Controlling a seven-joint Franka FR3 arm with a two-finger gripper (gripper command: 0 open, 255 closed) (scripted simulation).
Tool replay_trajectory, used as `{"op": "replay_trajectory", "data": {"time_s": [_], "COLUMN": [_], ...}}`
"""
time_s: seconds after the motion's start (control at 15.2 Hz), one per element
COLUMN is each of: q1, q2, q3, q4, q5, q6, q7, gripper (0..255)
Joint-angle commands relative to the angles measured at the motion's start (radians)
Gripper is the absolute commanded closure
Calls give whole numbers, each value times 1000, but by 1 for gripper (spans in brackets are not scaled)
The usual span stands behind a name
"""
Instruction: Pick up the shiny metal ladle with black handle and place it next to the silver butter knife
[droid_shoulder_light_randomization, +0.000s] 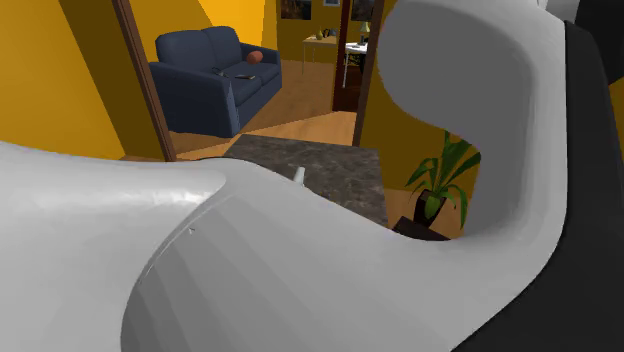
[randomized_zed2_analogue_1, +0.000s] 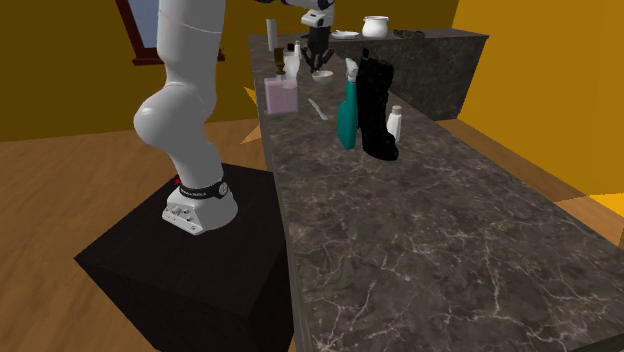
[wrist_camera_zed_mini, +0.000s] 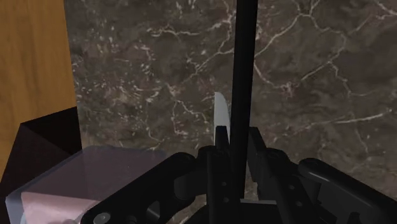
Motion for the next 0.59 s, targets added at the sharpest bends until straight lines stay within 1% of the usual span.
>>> {"op": "replay_trajectory", "data": {"time_s": [0.0,0.26,0.46,0.53], "q1": [117,328,487,516], "q2": [79,227,341,363], "q3": [-56,-146,-205,-216], "q4": [95,319,527,570], "q5": [-66,-160,-216,-226], "q6": [-33,-115,-193,-209], "q7": [59,129,155,157], "gripper": [255,255,255,255]}}
